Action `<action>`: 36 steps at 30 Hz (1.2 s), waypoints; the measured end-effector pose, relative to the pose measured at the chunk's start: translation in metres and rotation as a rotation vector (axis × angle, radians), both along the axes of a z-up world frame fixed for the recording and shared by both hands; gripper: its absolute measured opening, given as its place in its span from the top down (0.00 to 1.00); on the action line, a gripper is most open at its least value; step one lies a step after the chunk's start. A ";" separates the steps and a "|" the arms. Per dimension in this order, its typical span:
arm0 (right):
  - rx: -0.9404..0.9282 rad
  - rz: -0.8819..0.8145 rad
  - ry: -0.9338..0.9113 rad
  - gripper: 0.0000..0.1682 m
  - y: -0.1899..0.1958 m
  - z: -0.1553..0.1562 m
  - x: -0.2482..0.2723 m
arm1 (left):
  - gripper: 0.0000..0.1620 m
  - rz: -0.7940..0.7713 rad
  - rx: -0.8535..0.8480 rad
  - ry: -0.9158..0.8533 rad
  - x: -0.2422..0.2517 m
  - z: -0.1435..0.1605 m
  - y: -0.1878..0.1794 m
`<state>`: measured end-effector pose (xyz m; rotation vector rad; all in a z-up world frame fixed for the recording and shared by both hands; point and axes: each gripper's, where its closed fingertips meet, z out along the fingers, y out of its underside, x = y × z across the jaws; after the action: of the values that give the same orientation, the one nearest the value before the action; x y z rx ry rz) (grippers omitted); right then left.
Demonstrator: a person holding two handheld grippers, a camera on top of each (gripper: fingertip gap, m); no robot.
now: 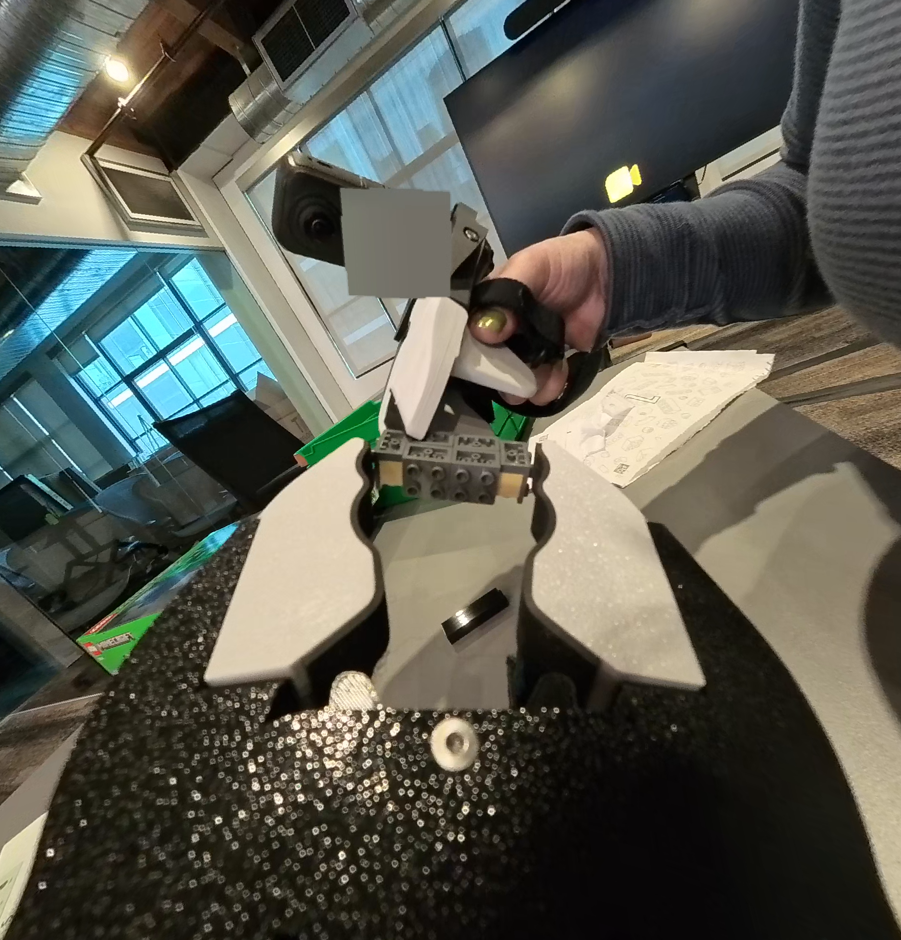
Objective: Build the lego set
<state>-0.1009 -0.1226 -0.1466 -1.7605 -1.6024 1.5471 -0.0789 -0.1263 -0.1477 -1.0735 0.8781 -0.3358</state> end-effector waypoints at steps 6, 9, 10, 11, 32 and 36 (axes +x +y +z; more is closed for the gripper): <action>-0.050 -0.016 0.022 0.90 0.003 0.002 -0.001 | 0.63 0.000 -0.023 -0.029 -0.002 0.000 0.002; -0.042 -0.036 0.079 0.86 0.008 0.007 0.000 | 0.63 -0.003 -0.082 -0.087 -0.008 0.001 0.007; -0.012 -0.041 0.099 0.85 0.011 0.008 0.001 | 0.63 -0.008 -0.108 -0.118 -0.011 0.002 0.009; 0.032 -0.040 0.125 0.84 0.012 0.010 0.001 | 0.63 -0.019 -0.135 -0.150 -0.013 0.003 0.011; 1.360 0.282 0.241 0.83 -0.006 0.001 -0.007 | 0.63 -0.779 -0.784 -0.699 -0.005 0.016 -0.007; 1.349 0.257 0.244 0.88 -0.006 -0.001 -0.007 | 0.63 -0.768 -0.785 -0.713 -0.007 0.017 -0.005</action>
<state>-0.1082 -0.1286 -0.1479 -0.6051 -1.9822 0.3716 -0.0860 -0.1316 -0.1303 -1.1414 0.4559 -1.7007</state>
